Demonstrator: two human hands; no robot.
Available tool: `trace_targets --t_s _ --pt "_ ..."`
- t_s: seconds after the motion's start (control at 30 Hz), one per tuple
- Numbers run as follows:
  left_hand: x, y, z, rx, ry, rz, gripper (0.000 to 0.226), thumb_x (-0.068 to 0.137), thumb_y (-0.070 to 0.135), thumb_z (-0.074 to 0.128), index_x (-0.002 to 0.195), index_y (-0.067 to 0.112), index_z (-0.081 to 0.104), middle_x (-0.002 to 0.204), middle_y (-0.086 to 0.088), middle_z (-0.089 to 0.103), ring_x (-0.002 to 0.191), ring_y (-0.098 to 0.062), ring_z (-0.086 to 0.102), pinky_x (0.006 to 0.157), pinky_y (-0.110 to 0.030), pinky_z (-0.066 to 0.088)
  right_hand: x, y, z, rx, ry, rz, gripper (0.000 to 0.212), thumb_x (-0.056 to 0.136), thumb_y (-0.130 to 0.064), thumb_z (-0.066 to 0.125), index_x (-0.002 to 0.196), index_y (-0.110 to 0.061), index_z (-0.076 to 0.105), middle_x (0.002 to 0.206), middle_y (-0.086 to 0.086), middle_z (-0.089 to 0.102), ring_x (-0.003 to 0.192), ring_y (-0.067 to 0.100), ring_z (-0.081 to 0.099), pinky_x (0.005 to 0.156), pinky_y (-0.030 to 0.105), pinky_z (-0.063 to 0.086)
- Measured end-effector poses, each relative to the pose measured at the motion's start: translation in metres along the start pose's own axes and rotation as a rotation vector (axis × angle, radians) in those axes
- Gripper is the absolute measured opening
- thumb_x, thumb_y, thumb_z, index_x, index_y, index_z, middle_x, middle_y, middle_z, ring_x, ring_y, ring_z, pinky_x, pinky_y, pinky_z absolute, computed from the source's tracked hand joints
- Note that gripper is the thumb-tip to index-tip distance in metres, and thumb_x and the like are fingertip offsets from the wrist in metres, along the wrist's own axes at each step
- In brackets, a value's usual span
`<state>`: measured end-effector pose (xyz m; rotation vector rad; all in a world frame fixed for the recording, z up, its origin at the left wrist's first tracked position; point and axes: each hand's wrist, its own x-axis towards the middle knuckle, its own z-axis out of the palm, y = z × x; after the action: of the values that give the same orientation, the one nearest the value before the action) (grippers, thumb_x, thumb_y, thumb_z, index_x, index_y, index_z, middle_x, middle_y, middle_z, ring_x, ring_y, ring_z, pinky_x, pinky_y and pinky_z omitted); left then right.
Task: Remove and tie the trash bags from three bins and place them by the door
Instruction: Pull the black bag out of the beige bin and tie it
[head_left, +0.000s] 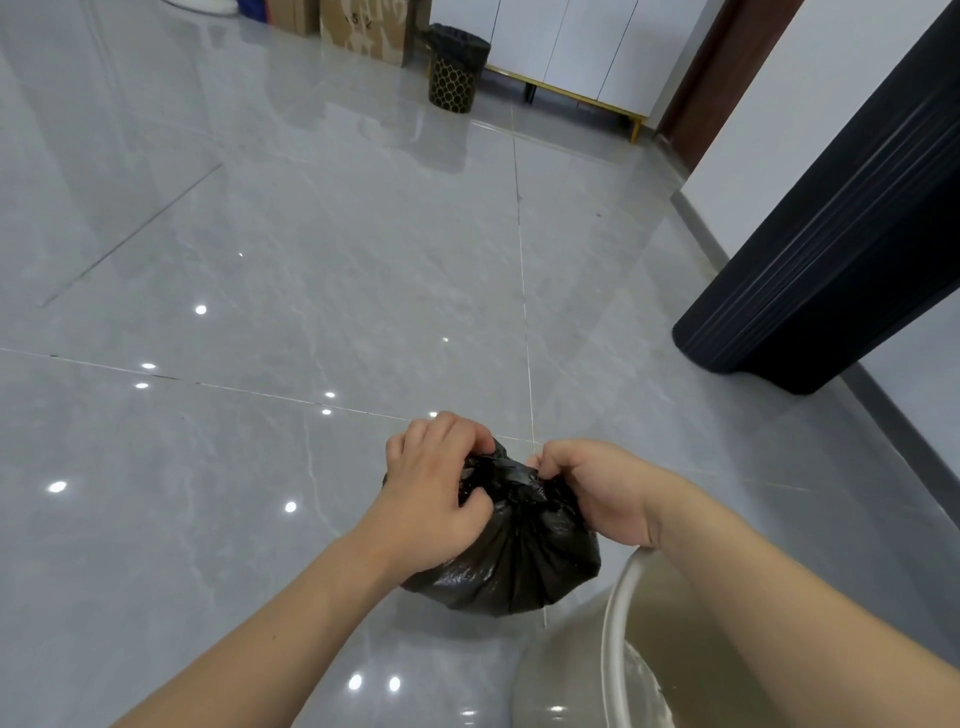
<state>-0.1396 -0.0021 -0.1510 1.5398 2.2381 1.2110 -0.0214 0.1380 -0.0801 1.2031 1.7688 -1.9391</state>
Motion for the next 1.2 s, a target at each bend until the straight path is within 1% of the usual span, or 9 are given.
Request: trace_targets --t_s 0.17,0.27,0.43,0.53,0.63,0.7,0.83,1.03,1.2 --pt "-0.003 0.007 0.005 -0.132 -0.001 -0.124 0.011 0.08 0.048 0.053 0.082 0.037 0.053 0.102 0.021 0.044 0.107 -0.005 0.035 0.096 -0.023 0.019 0.002 0.001 0.0 -0.018 0.037 -0.032 0.035 0.081 -0.003 0.036 0.066 -0.009 0.067 0.07 0.008 0.064 0.066 0.022 0.061 0.065 0.031 0.049" --pt "0.002 0.009 0.005 -0.139 -0.007 -0.224 0.019 0.09 0.03 0.053 0.071 0.028 0.052 0.104 0.018 0.047 0.108 -0.009 0.034 0.093 -0.028 0.02 0.009 0.003 0.001 -0.034 0.157 -0.098 0.035 0.078 0.002 0.036 0.077 -0.011 0.067 0.08 0.012 0.062 0.073 0.025 0.057 0.067 0.032 0.047" --pt "0.01 0.003 -0.008 -0.157 -0.1 -0.523 0.032 0.095 0.024 0.036 0.079 0.01 0.059 0.106 0.004 0.051 0.108 -0.019 0.035 0.088 -0.033 0.024 0.014 0.004 -0.006 -0.463 0.371 -0.256 0.041 0.079 0.01 0.035 0.087 -0.022 0.059 0.074 -0.002 0.045 0.063 0.013 0.041 0.053 0.022 0.031" --pt "0.011 -0.017 -0.011 0.031 -0.081 -0.579 0.033 0.093 0.026 0.038 0.065 0.012 0.052 0.103 0.0 0.049 0.104 -0.023 0.037 0.087 -0.037 0.032 0.015 0.008 -0.017 -0.686 0.439 -0.294 0.044 0.079 0.01 0.034 0.087 -0.028 0.055 0.088 -0.005 0.042 0.078 0.014 0.045 0.055 0.02 0.037" --pt "0.009 -0.023 -0.008 -0.059 -0.005 -0.556 0.035 0.09 0.02 0.041 0.057 0.008 0.043 0.082 -0.003 0.049 0.083 -0.023 0.044 0.071 -0.036 0.041 0.021 0.01 -0.014 -0.809 0.467 -0.294 0.041 0.085 0.006 0.034 0.095 -0.025 0.058 0.1 -0.003 0.041 0.092 0.018 0.048 0.073 0.024 0.044" --pt "0.01 -0.022 -0.008 -0.19 0.046 -0.539 0.034 0.09 0.019 0.041 0.056 0.012 0.036 0.061 -0.003 0.04 0.06 -0.019 0.039 0.054 -0.032 0.032 0.024 0.007 -0.011 -0.843 0.539 -0.326 0.04 0.088 0.004 0.034 0.102 -0.018 0.064 0.107 0.0 0.041 0.102 0.02 0.048 0.087 0.026 0.042" --pt "0.019 -0.014 -0.018 -0.303 0.083 -0.534 0.039 0.098 0.035 0.042 0.078 0.002 0.05 0.067 -0.001 0.047 0.062 -0.016 0.044 0.059 -0.034 0.039 0.017 0.0 -0.018 -0.748 0.677 -0.375 0.039 0.094 0.003 0.035 0.106 -0.011 0.069 0.106 0.002 0.041 0.109 0.023 0.045 0.091 0.023 0.036" --pt "0.066 0.054 -0.048 -0.178 0.172 -0.342 0.031 0.101 0.034 0.038 0.083 0.013 0.051 0.073 0.001 0.056 0.069 -0.017 0.054 0.058 -0.032 0.038 -0.033 -0.036 -0.036 -0.683 0.994 -0.48 0.038 0.093 -0.006 0.034 0.103 -0.024 0.067 0.113 -0.002 0.053 0.117 0.024 0.039 0.097 0.028 0.028" --pt "0.105 0.141 -0.084 -0.167 0.216 -0.178 0.032 0.101 0.035 0.037 0.089 0.01 0.052 0.078 -0.001 0.057 0.079 -0.025 0.056 0.068 -0.036 0.041 -0.116 -0.07 -0.052 -0.042 0.936 -0.628 0.029 0.092 -0.007 0.037 0.094 -0.021 0.063 0.097 -0.001 0.064 0.094 0.017 0.057 0.09 0.035 0.046"
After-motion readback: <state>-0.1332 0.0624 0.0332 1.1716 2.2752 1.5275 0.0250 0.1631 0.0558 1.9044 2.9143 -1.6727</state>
